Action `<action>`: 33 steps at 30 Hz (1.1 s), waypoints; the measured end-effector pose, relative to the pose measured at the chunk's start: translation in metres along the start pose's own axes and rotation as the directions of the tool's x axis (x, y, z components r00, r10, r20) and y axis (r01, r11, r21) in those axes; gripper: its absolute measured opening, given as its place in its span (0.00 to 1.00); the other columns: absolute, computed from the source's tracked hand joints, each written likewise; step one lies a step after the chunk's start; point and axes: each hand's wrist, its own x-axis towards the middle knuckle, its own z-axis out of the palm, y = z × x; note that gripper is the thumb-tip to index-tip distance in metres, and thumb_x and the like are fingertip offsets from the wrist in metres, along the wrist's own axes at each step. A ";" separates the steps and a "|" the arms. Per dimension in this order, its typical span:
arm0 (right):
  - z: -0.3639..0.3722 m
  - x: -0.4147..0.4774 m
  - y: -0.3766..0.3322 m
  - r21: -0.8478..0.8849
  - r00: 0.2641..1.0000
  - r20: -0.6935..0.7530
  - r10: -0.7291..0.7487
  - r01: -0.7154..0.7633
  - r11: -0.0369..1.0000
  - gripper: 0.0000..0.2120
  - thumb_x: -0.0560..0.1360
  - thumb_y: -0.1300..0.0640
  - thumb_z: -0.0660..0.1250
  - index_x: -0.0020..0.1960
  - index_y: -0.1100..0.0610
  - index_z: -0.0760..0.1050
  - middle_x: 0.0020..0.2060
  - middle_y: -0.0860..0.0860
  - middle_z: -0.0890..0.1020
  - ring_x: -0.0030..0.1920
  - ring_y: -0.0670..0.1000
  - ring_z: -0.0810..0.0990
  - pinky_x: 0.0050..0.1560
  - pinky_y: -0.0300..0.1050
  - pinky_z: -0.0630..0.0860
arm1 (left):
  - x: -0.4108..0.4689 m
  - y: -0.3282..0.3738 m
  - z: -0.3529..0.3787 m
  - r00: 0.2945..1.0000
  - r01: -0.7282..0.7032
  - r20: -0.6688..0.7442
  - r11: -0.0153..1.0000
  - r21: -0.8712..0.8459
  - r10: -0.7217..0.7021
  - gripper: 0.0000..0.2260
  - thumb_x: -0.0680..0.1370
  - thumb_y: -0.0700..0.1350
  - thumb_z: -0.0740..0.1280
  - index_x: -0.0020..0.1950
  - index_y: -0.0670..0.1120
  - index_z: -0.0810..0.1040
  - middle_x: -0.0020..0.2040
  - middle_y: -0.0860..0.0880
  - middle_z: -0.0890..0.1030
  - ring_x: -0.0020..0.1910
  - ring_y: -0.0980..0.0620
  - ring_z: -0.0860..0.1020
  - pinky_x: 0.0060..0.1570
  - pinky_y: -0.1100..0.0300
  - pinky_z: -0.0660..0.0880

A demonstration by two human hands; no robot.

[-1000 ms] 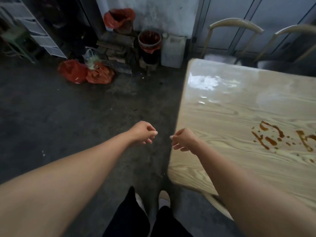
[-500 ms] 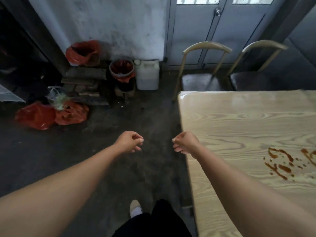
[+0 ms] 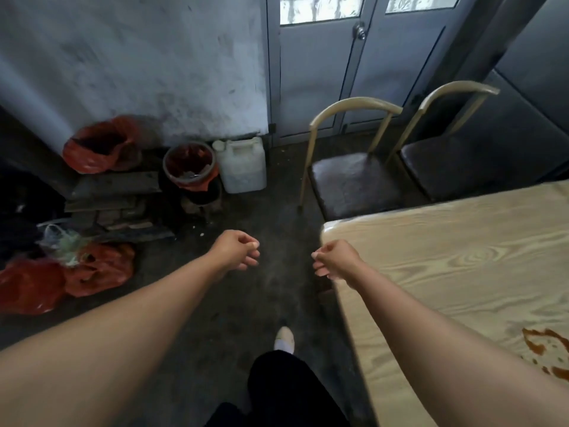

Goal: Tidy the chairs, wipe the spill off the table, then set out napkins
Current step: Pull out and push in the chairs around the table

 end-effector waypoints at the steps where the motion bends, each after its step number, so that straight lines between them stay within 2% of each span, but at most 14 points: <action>1: -0.002 0.011 -0.012 0.010 1.000 -0.001 0.004 -0.004 1.000 0.08 0.77 0.58 0.65 0.39 0.55 0.75 0.31 0.51 0.78 0.28 0.48 0.77 0.25 0.36 0.64 | 0.013 0.009 -0.007 1.000 -0.002 0.000 1.000 0.011 0.002 0.04 0.80 0.43 0.64 0.50 0.45 0.77 0.45 0.45 0.82 0.38 0.51 0.82 0.36 0.61 0.75; 6: -0.016 0.060 -0.072 0.101 0.999 0.015 0.037 -0.038 0.994 0.07 0.77 0.58 0.66 0.40 0.55 0.74 0.31 0.51 0.77 0.28 0.48 0.76 0.27 0.37 0.64 | 0.071 0.056 -0.035 1.000 -0.024 0.016 1.000 0.019 0.023 0.04 0.81 0.42 0.63 0.50 0.45 0.77 0.44 0.46 0.82 0.37 0.52 0.81 0.37 0.60 0.75; 10: -0.026 0.096 -0.110 0.170 0.997 0.021 0.075 -0.078 0.982 0.05 0.78 0.56 0.65 0.45 0.56 0.75 0.35 0.53 0.79 0.30 0.48 0.77 0.28 0.37 0.66 | 0.120 0.089 -0.053 0.999 -0.016 0.041 0.997 0.075 0.013 0.04 0.81 0.43 0.63 0.47 0.47 0.76 0.45 0.45 0.83 0.40 0.51 0.82 0.37 0.60 0.76; 12: -0.033 0.115 -0.127 0.202 0.994 0.017 0.103 -0.105 0.974 0.06 0.79 0.56 0.65 0.44 0.55 0.74 0.36 0.52 0.79 0.31 0.48 0.78 0.28 0.37 0.67 | 0.147 0.106 -0.061 0.998 -0.018 0.054 0.994 0.107 0.013 0.05 0.81 0.43 0.63 0.47 0.48 0.76 0.45 0.45 0.83 0.41 0.50 0.82 0.37 0.60 0.76; 15: -0.043 0.141 -0.155 0.217 0.991 -0.006 0.133 -0.129 0.968 0.05 0.79 0.54 0.64 0.48 0.55 0.76 0.40 0.53 0.82 0.35 0.48 0.80 0.30 0.38 0.69 | 0.188 0.134 -0.073 0.995 -0.038 0.097 0.991 0.127 0.026 0.05 0.81 0.43 0.62 0.49 0.46 0.77 0.46 0.45 0.83 0.42 0.50 0.82 0.37 0.60 0.76; 18: -0.057 0.174 -0.192 0.287 0.980 -0.025 0.198 -0.183 0.940 0.06 0.81 0.55 0.62 0.52 0.56 0.76 0.46 0.54 0.83 0.36 0.46 0.80 0.34 0.38 0.70 | 0.238 0.173 -0.091 0.986 -0.057 0.166 0.988 0.147 0.032 0.05 0.81 0.43 0.62 0.50 0.45 0.76 0.43 0.47 0.82 0.39 0.51 0.81 0.37 0.61 0.75; 20: -0.066 0.190 -0.214 0.345 0.970 -0.006 0.241 -0.224 0.912 0.11 0.82 0.56 0.58 0.59 0.58 0.76 0.54 0.56 0.82 0.37 0.45 0.78 0.38 0.38 0.70 | 0.265 0.201 -0.102 0.979 -0.071 0.199 0.984 0.161 0.038 0.05 0.82 0.42 0.61 0.48 0.46 0.75 0.41 0.47 0.81 0.37 0.52 0.80 0.35 0.62 0.73; 23: -0.080 0.213 -0.240 0.492 0.952 0.082 0.296 -0.297 0.818 0.18 0.84 0.58 0.50 0.70 0.60 0.69 0.67 0.56 0.76 0.44 0.46 0.76 0.43 0.37 0.69 | 0.305 0.239 -0.108 0.969 -0.102 0.243 0.972 0.212 0.048 0.05 0.82 0.43 0.61 0.47 0.46 0.75 0.40 0.47 0.81 0.37 0.52 0.80 0.35 0.62 0.73; 25: -0.089 0.230 -0.251 0.547 0.944 0.065 0.322 -0.304 0.780 0.17 0.84 0.58 0.53 0.69 0.60 0.70 0.64 0.55 0.77 0.49 0.48 0.77 0.53 0.40 0.73 | 0.332 0.264 -0.103 0.960 -0.149 0.269 0.949 0.278 0.072 0.05 0.81 0.44 0.62 0.49 0.46 0.76 0.42 0.47 0.82 0.38 0.52 0.81 0.35 0.62 0.74; 26: -0.091 0.236 -0.254 0.562 0.939 0.050 0.341 -0.308 0.767 0.15 0.83 0.57 0.56 0.67 0.60 0.72 0.61 0.55 0.80 0.48 0.48 0.79 0.55 0.42 0.73 | 0.340 0.274 -0.100 0.955 -0.166 0.284 0.942 0.293 0.080 0.05 0.81 0.45 0.62 0.50 0.46 0.76 0.43 0.47 0.82 0.38 0.52 0.81 0.35 0.62 0.74; 28: -0.099 0.249 -0.257 0.584 0.929 0.021 0.370 -0.312 0.750 0.13 0.81 0.56 0.60 0.63 0.60 0.75 0.52 0.54 0.83 0.43 0.47 0.80 0.53 0.44 0.74 | 0.356 0.297 -0.089 0.941 -0.203 0.325 0.928 0.313 0.096 0.05 0.81 0.45 0.62 0.52 0.45 0.77 0.44 0.47 0.82 0.41 0.51 0.82 0.37 0.61 0.76; 30: -0.114 0.269 -0.257 0.614 0.914 0.007 0.405 -0.324 0.720 0.11 0.81 0.56 0.62 0.59 0.59 0.76 0.44 0.52 0.83 0.41 0.47 0.80 0.53 0.44 0.75 | 0.375 0.324 -0.071 0.922 -0.242 0.374 0.902 0.357 0.099 0.05 0.81 0.45 0.63 0.52 0.46 0.77 0.45 0.47 0.83 0.43 0.51 0.83 0.41 0.59 0.78; 31: -0.123 0.278 -0.255 0.618 0.908 0.001 0.418 -0.329 0.714 0.10 0.80 0.55 0.62 0.57 0.59 0.76 0.42 0.51 0.82 0.42 0.48 0.81 0.53 0.44 0.75 | 0.383 0.336 -0.063 0.915 -0.253 0.392 0.895 0.367 0.098 0.05 0.81 0.45 0.63 0.52 0.46 0.77 0.45 0.47 0.83 0.43 0.51 0.83 0.43 0.58 0.78; 33: -0.145 0.301 -0.253 0.627 0.904 -0.013 0.428 -0.326 0.707 0.10 0.80 0.55 0.62 0.56 0.60 0.76 0.45 0.52 0.83 0.44 0.49 0.81 0.50 0.44 0.76 | 0.404 0.364 -0.042 0.899 -0.275 0.427 0.885 0.376 0.098 0.05 0.81 0.45 0.63 0.52 0.45 0.77 0.44 0.47 0.82 0.41 0.52 0.82 0.44 0.59 0.78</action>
